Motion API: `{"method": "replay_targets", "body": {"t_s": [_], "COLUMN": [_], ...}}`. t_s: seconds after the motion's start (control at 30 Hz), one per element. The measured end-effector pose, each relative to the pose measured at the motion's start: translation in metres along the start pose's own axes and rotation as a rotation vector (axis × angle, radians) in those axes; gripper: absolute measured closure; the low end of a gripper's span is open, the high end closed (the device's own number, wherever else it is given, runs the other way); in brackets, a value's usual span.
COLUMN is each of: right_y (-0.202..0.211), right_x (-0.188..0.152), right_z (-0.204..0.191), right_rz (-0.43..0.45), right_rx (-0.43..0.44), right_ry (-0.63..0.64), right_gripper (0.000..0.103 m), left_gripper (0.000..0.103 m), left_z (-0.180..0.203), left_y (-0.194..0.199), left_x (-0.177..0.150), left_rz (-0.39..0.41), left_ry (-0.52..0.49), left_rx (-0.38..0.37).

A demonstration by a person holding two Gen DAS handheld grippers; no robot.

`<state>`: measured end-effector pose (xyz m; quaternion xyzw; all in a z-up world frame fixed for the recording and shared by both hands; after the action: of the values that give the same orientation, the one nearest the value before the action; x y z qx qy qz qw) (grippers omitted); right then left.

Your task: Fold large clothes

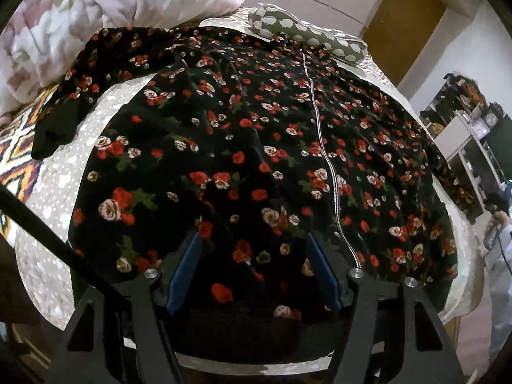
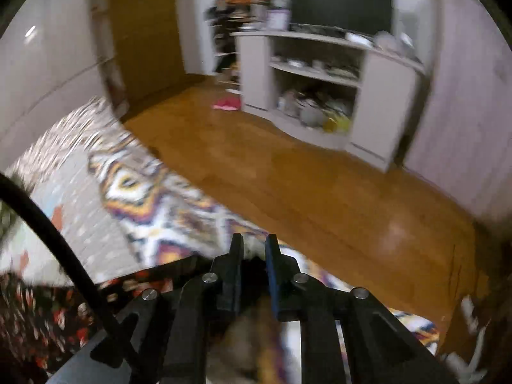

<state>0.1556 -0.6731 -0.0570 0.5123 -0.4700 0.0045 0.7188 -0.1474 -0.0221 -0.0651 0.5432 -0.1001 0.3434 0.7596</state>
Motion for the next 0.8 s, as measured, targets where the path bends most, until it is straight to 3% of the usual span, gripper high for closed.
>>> {"method": "replay_targets", "body": {"t_s": [0.03,0.13,0.23,0.3,0.47,0.57,0.63,0.73,0.8], "right_y": [0.001,0.007,0.016,0.018,0.038,0.062,0.091,0.133,0.156], "right_x": [0.0,-0.006,-0.023,-0.039,-0.092,-0.12,-0.136,-0.154,-0.165], "right_z": [0.01,0.038,0.054,0.048,0.025,0.001,-0.02,-0.049,-0.064], "right_rz": [0.006,-0.008,-0.076,-0.136,-0.252,-0.255,-0.202,-0.095,-0.051], "right_rx": [-0.009,0.079,0.287,0.411,0.572,0.63,0.641,0.637,0.654], "right_ry": [-0.009,-0.067,-0.167,-0.193,-0.201,-0.129,-0.005,0.167,0.234], "right_gripper": [0.088,0.077,0.066,0.066,0.063,0.063,0.063,0.047,0.042], "left_gripper": [0.037,0.037,0.037,0.037,0.034,0.033,0.033,0.032,0.031], "left_z": [0.001,0.005,0.007,0.008,0.012,0.013,0.014,0.014,0.012], "left_y": [0.0,-0.001,-0.001,0.001,0.008,0.013,0.014,0.014,0.016], "left_x": [0.001,-0.001,-0.003,-0.004,-0.008,-0.009,-0.01,-0.011,-0.012], "left_rz": [0.001,0.007,0.002,0.002,0.015,0.027,0.031,0.024,0.021], "left_ry": [-0.001,-0.001,-0.013,-0.021,-0.041,-0.056,-0.058,-0.061,-0.063], "left_rx": [-0.006,-0.013,0.01,0.022,0.06,0.075,0.082,0.08,0.088]}}
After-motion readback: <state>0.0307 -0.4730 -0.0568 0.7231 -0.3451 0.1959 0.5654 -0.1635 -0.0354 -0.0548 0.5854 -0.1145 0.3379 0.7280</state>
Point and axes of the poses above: each gripper's, at about its wrist camera, not at the fingertips, and y roughly against the way its jaws point, z to its right, x to its top, the point moved 2 cm from there along -y, roughly the way its jaws point, and after that the axes turned 9 degrees about -x, right-handed, at the moved point
